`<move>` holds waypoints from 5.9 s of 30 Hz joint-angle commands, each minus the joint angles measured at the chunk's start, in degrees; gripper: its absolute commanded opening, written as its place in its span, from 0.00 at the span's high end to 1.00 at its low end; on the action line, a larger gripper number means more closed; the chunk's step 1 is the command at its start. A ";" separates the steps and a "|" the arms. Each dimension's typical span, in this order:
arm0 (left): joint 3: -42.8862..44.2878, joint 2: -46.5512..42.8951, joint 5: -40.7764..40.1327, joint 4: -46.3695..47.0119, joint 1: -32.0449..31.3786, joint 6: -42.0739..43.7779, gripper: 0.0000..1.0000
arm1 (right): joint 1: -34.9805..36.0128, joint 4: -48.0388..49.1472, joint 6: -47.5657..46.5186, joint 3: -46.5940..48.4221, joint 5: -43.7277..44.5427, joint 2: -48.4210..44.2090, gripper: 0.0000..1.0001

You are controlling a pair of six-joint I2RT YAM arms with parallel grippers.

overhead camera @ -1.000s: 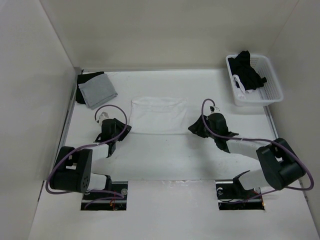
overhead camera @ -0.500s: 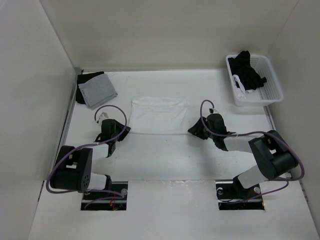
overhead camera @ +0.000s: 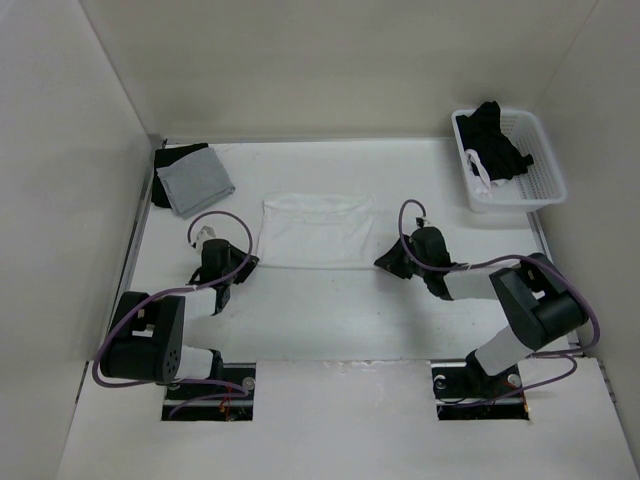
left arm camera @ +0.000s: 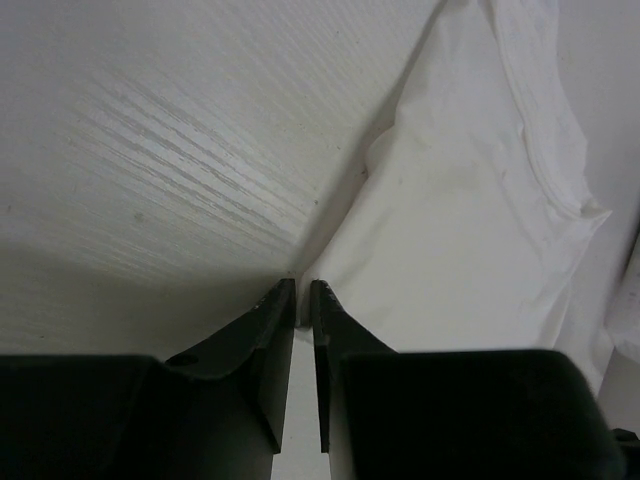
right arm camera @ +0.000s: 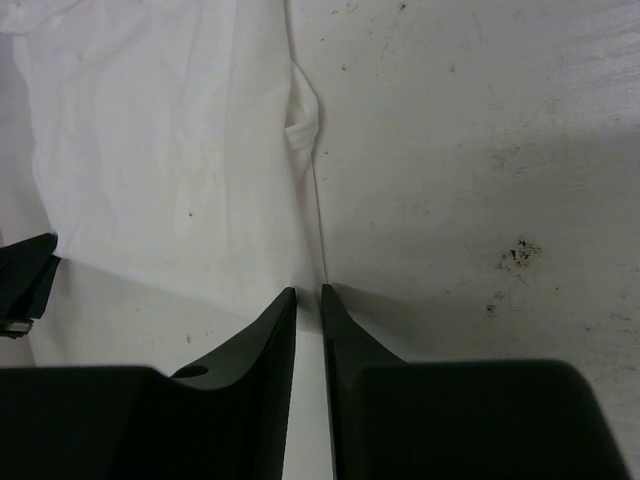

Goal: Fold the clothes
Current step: Fold the tank top

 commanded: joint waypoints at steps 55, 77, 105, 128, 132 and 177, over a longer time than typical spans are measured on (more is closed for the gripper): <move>4.35 -28.01 0.06 -17.28 3.60 0.16 0.99 | 20.59 -6.75 -0.33 -0.04 0.85 -11.77 0.56; 1.88 -28.36 1.38 -16.58 4.83 0.33 0.99 | 21.83 8.12 7.23 -1.88 -2.85 0.73 0.61; 17.78 -59.11 3.14 -37.40 3.69 -3.27 0.99 | 29.46 -42.04 -4.89 13.21 19.63 -59.20 0.96; 7.88 -65.46 -2.66 -46.75 -1.67 -2.48 0.99 | 36.48 -43.95 -3.48 9.83 24.11 -54.05 0.94; 2.51 -55.72 -3.98 -35.33 -0.88 -2.74 0.99 | 14.40 -28.48 -5.68 4.45 4.48 -42.64 0.94; -7.78 -21.94 5.68 6.80 4.66 -4.33 0.97 | 0.11 -6.21 -8.41 3.66 -1.62 -12.81 0.93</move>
